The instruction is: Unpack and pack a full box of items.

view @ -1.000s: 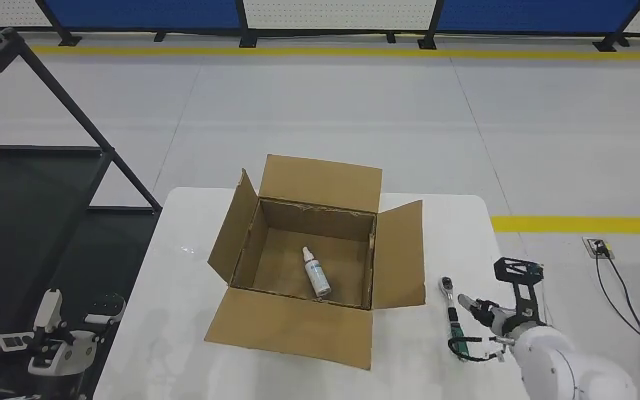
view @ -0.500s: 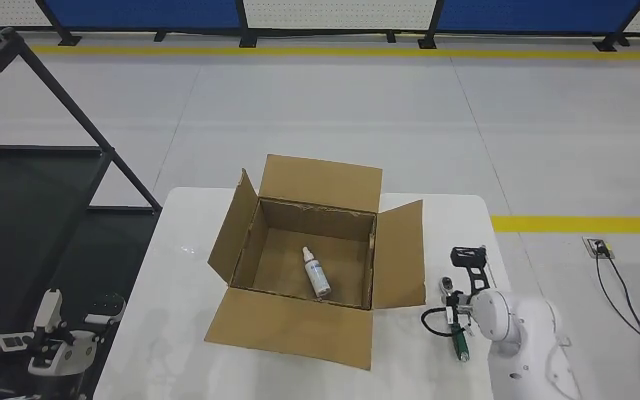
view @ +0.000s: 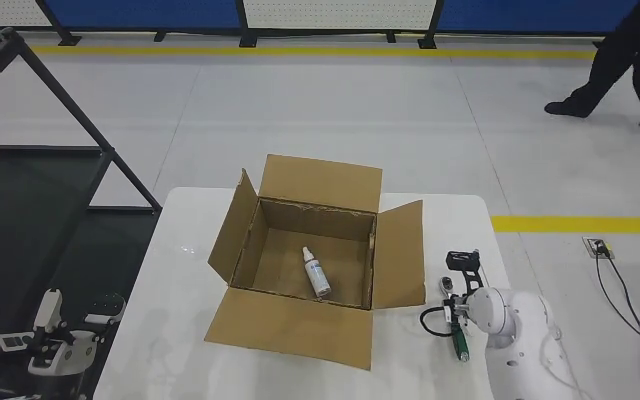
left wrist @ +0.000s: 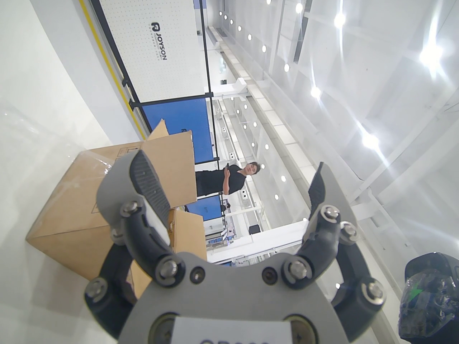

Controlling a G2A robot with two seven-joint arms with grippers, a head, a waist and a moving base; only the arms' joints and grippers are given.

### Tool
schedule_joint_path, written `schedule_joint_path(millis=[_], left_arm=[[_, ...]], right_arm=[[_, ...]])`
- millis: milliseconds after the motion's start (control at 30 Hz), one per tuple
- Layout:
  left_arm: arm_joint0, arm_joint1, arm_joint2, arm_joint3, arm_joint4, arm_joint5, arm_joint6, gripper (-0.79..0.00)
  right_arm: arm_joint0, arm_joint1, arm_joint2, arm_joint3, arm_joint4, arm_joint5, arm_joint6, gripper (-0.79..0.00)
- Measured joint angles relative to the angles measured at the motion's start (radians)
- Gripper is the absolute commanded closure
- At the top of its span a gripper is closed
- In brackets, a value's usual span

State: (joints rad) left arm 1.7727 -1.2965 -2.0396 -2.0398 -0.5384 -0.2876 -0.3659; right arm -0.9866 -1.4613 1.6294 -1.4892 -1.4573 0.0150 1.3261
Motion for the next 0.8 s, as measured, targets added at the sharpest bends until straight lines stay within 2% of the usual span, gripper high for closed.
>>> schedule_joint_path(millis=[167, 267, 367, 433, 500, 633, 800], left_arm=[[0.0, 0.0, 0.0, 0.0, 0.0, 0.0, 0.0, -0.785], [0.0, 0.0, 0.0, 0.0, 0.0, 0.0, 0.0, -0.785], [0.0, 0.0, 0.0, 0.0, 0.0, 0.0, 0.0, -0.785], [0.0, 0.0, 0.0, 0.0, 0.0, 0.0, 0.0, -0.785], [0.0, 0.0, 0.0, 0.0, 0.0, 0.0, 0.0, -0.785], [0.0, 0.0, 0.0, 0.0, 0.0, 0.0, 0.0, -0.785], [0.0, 0.0, 0.0, 0.0, 0.0, 0.0, 0.0, -0.785]], right_arm=[[0.007, 0.006, 0.007, 0.027, 0.019, -0.001, -0.01, -0.342], [0.008, 0.009, 0.009, 0.034, 0.027, -0.002, -0.012, -0.277], [0.009, 0.013, 0.007, 0.04, 0.033, -0.001, -0.013, -0.252], [0.01, 0.014, 0.006, 0.043, 0.037, 0.0, -0.014, -0.169], [0.011, 0.016, 0.004, 0.047, 0.041, 0.0, -0.015, 0.0], [0.012, 0.02, 0.006, 0.043, 0.051, 0.007, -0.024, 0.0], [-0.014, 0.024, 0.019, -0.037, 0.073, 0.043, -0.046, 0.0]])
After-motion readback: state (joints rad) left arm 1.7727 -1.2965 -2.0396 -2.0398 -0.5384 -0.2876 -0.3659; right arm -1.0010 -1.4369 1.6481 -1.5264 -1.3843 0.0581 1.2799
